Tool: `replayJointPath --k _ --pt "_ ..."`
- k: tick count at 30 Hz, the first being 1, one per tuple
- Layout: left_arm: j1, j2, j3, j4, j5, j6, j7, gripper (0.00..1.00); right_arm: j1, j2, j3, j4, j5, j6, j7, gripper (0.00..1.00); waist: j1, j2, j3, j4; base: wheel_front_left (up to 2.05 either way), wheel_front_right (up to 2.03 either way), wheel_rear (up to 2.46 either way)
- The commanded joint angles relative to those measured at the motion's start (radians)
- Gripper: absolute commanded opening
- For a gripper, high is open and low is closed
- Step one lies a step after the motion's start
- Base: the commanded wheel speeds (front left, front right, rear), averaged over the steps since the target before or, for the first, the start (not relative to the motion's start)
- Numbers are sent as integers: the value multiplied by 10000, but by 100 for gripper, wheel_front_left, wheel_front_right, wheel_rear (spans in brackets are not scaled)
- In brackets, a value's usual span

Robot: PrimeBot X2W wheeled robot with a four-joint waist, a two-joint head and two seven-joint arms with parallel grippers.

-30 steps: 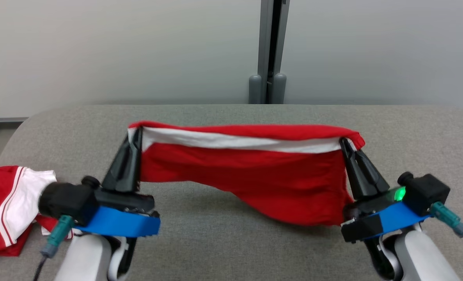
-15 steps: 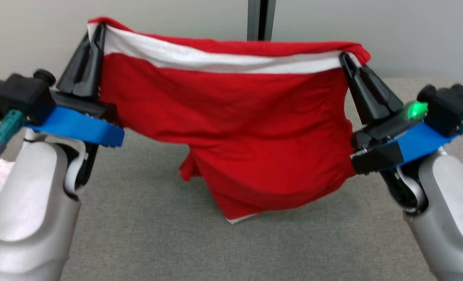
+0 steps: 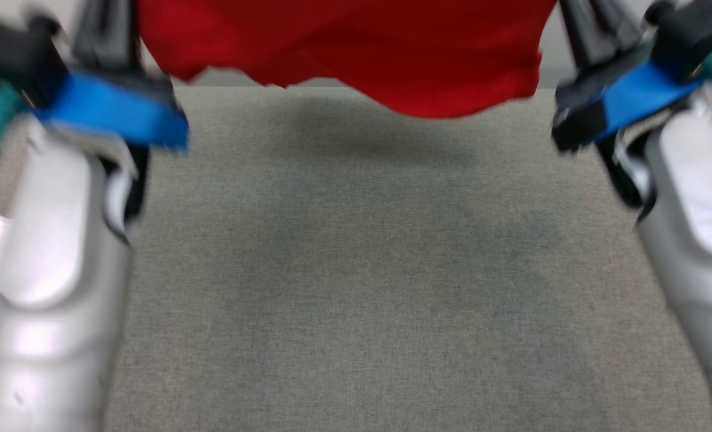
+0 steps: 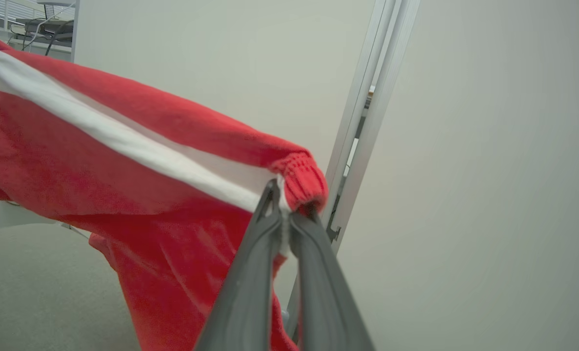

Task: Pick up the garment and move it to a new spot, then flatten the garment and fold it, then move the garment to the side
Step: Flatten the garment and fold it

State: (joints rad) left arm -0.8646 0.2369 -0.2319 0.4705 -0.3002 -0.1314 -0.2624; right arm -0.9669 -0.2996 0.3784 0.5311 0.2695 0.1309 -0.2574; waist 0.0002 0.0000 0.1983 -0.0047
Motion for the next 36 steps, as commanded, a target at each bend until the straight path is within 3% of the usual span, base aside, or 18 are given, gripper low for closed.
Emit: replayJointPath --k 1,9,14,21,29,36 --pt "643 -80 47 103 -80 17 -25 0 573 78 118 204 47 -3 -31 0 -2 0 -15 20 0 0 0" --pt "5341 -931 366 958 -693 18 -31 0 4355 222 1347 868 966 -3 -87 0 -2 0 -331 104 0 0 0" --pt "7603 -1381 873 772 -600 18 -30 0 6440 148 1487 402 1496 -3 -91 0 -2 0 -859 201 0 0 0" --pt "9548 -1620 1489 320 -247 18 -31 0 8468 -18 1788 -582 1839 -3 -89 0 -2 0 -1795 330 0 0 0" --pt "10421 -1554 1759 -307 122 20 -31 0 9967 -473 2113 -1692 2183 -3 -87 0 -2 0 -2236 374 0 0 0" --pt "8748 -1040 761 -719 -86 18 -31 0 9430 -79 1837 -2223 2913 -1 -86 0 -2 0 -1956 78 0 0 0"
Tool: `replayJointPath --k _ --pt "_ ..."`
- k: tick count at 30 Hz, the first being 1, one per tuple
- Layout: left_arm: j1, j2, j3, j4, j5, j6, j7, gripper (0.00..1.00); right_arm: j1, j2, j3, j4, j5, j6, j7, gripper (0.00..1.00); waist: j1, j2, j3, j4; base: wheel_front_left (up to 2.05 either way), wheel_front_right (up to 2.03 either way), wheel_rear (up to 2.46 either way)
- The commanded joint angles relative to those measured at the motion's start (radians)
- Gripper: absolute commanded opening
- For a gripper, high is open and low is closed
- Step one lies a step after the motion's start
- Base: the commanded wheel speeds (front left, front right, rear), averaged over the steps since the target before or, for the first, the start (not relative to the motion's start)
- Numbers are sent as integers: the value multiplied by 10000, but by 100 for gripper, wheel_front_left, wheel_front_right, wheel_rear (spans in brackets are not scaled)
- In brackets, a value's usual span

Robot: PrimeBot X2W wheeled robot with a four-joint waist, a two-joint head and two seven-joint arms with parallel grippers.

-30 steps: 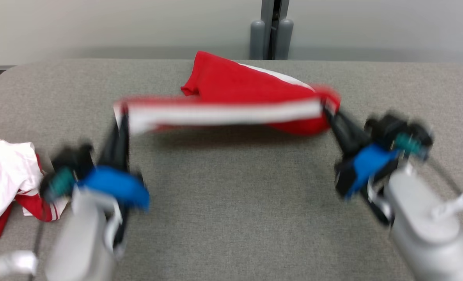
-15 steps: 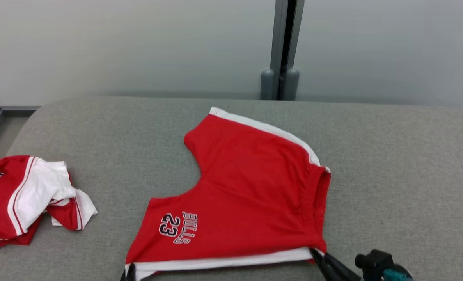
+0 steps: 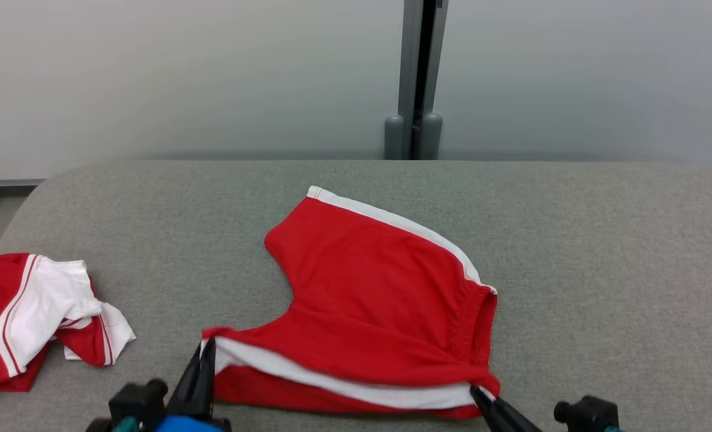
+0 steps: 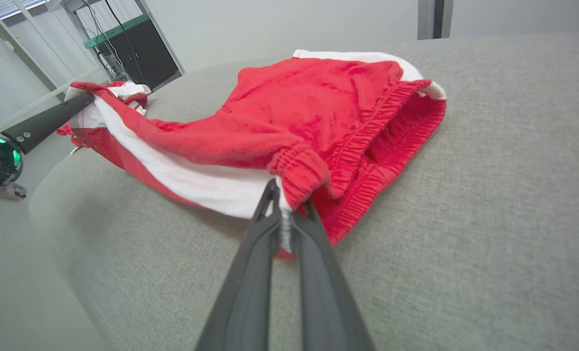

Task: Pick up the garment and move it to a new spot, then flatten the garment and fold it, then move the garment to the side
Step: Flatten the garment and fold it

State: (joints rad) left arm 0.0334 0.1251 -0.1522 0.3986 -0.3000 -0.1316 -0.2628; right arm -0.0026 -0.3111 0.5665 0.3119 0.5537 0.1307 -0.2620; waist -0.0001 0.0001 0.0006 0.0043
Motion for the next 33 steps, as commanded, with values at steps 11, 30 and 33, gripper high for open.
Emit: replayJointPath --k 11,30,33 --pt "-6163 2282 -3207 1704 -1454 20 701 0 -3115 916 -460 393 2090 1 475 0 1 -1 2082 -945 0 0 0" --pt "-10303 3308 -6253 4245 -3357 20 1016 0 -5951 1465 565 1865 3498 1 81 0 1 -1 4074 -2114 0 0 0" --pt "-10472 3250 -6516 4604 -3557 20 850 0 -6108 1507 575 2058 3589 1 24 0 1 -1 4127 -2154 0 0 0"
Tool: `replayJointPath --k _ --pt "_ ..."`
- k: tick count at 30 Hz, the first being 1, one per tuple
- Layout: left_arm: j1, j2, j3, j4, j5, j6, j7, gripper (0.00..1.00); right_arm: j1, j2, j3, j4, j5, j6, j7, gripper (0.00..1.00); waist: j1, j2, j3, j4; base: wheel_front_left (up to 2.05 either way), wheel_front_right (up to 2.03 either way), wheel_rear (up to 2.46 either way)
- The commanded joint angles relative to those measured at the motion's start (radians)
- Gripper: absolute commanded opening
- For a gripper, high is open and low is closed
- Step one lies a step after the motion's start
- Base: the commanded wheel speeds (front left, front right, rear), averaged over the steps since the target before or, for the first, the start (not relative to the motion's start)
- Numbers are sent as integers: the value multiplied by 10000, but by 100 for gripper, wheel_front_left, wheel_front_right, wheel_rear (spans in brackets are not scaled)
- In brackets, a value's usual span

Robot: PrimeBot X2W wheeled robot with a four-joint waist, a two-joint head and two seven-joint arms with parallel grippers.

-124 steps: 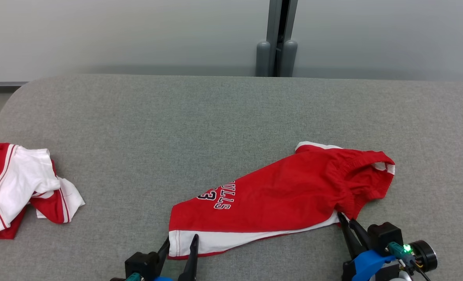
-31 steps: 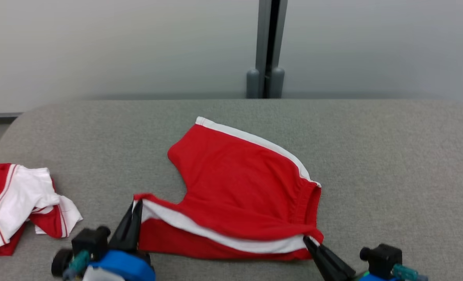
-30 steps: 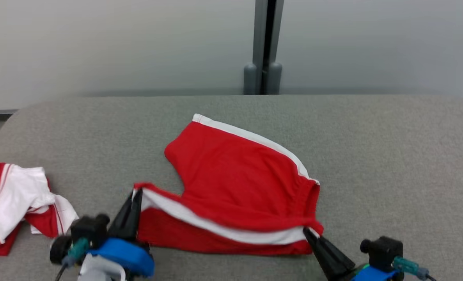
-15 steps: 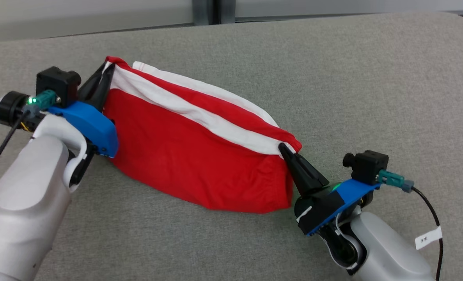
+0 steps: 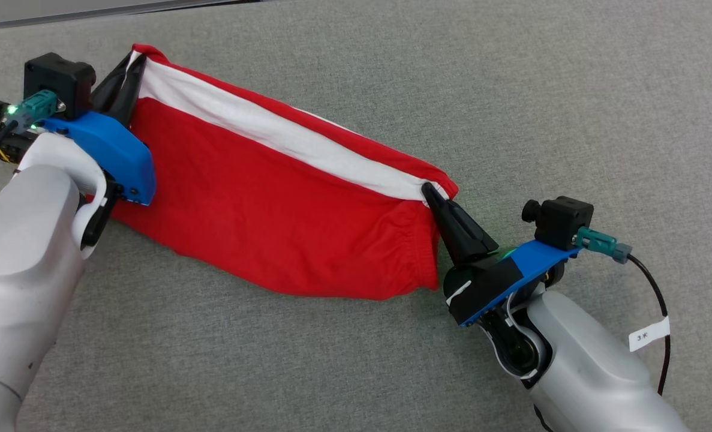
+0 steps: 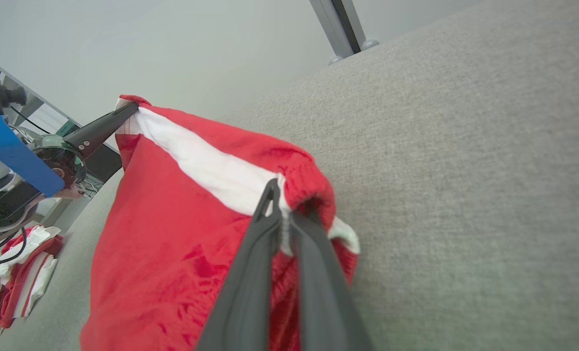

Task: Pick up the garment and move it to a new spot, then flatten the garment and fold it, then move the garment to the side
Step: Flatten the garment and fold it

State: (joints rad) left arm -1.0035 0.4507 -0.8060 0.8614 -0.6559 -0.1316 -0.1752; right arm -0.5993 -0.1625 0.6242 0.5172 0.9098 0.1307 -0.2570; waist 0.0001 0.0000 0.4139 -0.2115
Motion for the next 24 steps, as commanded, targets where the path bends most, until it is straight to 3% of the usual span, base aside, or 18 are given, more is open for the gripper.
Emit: replayJointPath --k 1,2,3,4,9,13,19,24 --pt "-114 -30 -73 66 -62 20 -80 0 -162 40 26 72 58 1 -46 0 -1 0 6 -3 0 0 0" --pt "-160 -30 -97 170 -119 22 -218 0 -174 41 53 144 55 1 -58 12 -1 0 13 -4 0 0 0" --pt "-206 -37 -87 284 -188 22 -332 58 -175 35 105 236 8 1 -70 43 -1 0 11 2 0 0 0" --pt "-211 -85 -103 385 -258 20 -435 100 -168 25 144 318 -35 1 -73 100 -1 0 0 15 0 0 0" --pt "143 -236 -110 754 -431 20 -823 100 130 -176 -32 575 -323 1 -88 100 -1 0 -216 120 0 0 0" --pt "592 -292 438 775 -636 54 -905 100 560 -323 -505 596 -734 1 -90 100 -1 0 -498 205 0 0 0" --pt "1974 -404 1670 126 -440 153 -906 100 1274 -427 -2091 478 -2284 1 -91 100 -1 0 -791 246 0 0 0" --pt "2764 -626 2238 58 -351 68 -909 100 1788 -57 -3702 55 -4044 1 -87 100 -1 0 -835 195 0 0 0"
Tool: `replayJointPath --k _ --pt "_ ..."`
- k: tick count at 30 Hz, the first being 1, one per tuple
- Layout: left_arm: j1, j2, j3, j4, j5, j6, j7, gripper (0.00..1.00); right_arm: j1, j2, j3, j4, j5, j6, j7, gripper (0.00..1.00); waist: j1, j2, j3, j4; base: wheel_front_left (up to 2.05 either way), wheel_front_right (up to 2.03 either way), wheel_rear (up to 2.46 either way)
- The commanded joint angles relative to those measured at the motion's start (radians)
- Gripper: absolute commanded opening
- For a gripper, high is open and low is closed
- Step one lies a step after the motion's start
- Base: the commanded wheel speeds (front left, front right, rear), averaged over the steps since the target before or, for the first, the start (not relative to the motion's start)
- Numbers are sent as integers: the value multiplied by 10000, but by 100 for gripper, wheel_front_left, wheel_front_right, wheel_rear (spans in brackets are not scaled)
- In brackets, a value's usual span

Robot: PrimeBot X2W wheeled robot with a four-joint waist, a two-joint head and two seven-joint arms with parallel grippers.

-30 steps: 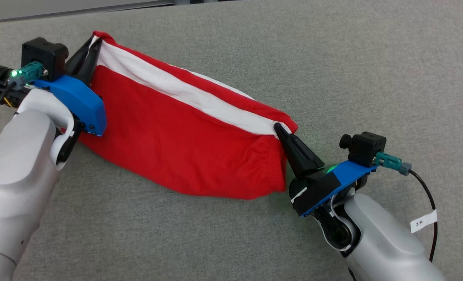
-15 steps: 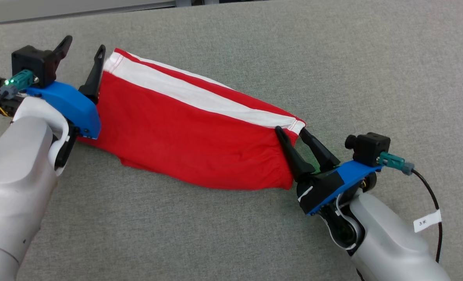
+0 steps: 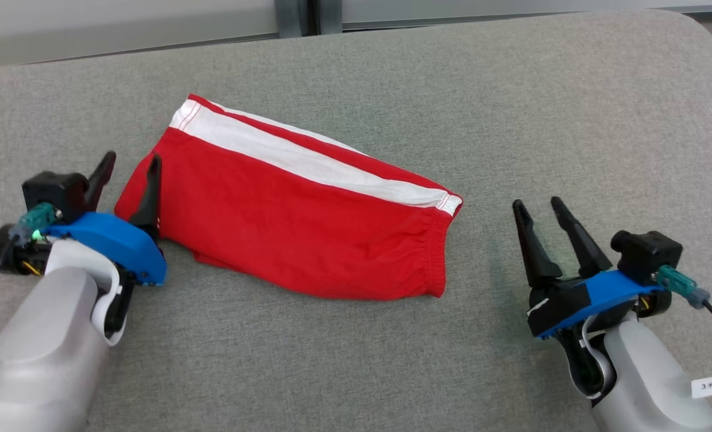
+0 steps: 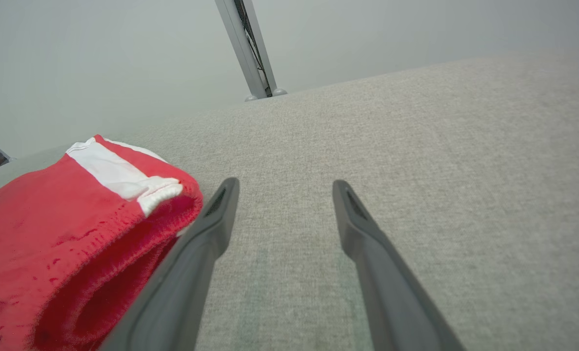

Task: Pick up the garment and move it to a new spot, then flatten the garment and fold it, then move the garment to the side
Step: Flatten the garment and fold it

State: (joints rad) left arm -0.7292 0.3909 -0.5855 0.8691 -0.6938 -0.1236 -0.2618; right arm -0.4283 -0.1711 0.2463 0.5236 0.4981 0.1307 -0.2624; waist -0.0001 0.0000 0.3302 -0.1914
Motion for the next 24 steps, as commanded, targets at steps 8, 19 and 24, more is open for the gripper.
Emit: replayJointPath --k 8,19,24 --pt "48 -272 -193 665 -241 -81 33 100 645 615 -1265 -515 -1754 1 -33 100 1 0 101 -148 0 0 0" --pt "-123 -594 -1360 1868 -756 -71 1572 14 846 908 -1703 -712 -2439 1 -33 100 1 0 20 -181 0 0 0" --pt "-72 -730 -1632 1936 -920 -72 1363 0 912 959 -1829 -620 -2548 1 -35 100 1 0 -296 -36 0 0 0"
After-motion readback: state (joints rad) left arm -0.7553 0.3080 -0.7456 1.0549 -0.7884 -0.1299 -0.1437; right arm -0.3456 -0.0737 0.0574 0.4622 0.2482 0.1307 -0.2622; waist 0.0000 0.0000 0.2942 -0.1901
